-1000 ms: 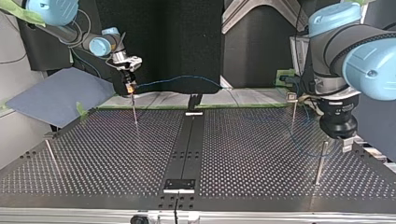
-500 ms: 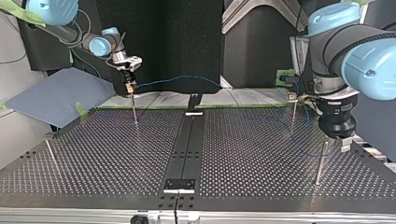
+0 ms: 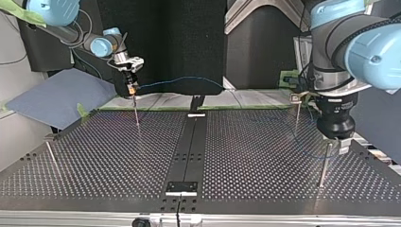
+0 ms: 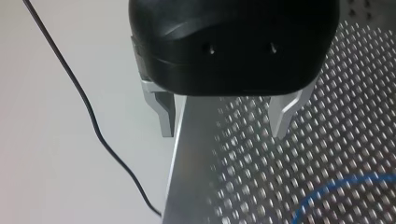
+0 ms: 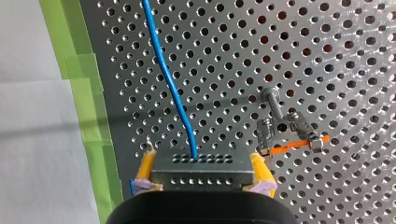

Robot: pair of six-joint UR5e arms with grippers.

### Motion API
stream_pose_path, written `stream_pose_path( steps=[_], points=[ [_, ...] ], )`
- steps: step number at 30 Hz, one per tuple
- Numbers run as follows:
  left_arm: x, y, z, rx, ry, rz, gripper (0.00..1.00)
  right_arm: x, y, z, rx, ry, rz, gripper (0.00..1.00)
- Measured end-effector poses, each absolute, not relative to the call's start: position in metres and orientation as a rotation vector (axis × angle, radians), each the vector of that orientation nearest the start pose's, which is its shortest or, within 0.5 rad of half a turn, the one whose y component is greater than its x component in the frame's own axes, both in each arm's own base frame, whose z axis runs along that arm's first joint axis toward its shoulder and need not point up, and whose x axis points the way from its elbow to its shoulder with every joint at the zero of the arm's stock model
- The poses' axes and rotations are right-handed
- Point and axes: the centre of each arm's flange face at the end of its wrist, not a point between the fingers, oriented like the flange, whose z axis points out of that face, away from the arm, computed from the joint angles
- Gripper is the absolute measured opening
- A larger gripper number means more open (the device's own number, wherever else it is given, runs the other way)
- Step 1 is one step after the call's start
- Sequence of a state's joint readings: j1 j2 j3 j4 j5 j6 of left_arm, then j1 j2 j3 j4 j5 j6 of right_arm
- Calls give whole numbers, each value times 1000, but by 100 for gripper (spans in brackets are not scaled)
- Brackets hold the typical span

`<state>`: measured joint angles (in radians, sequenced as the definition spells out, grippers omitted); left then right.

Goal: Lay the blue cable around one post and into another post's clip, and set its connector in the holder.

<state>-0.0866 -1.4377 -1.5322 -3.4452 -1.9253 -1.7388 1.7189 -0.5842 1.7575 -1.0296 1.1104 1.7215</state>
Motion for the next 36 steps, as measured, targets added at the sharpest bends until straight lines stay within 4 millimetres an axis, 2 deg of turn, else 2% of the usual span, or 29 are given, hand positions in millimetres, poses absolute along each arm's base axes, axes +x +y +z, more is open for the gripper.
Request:
stream_pose_path(
  steps=[4, 8, 15, 23, 36],
  points=[
    [389, -145, 539, -312, 1641, 40, 100, 261, -548, -76, -2338, 1560, -2297, 2],
    [390, -164, 520, -275, 1660, -32, 100, 260, -548, -76, -2343, 1566, -2297, 2],
    [400, -201, 465, -169, 1741, -122, 100, 258, -549, -77, -2349, 1574, -2296, 2],
    [402, -226, 417, -144, 1799, -150, 100, 257, -550, -76, -2364, 1575, -2297, 2],
    [384, -281, 319, -24, 1927, -253, 100, 252, -552, -77, -2403, 1619, -2287, 2]
  ],
)
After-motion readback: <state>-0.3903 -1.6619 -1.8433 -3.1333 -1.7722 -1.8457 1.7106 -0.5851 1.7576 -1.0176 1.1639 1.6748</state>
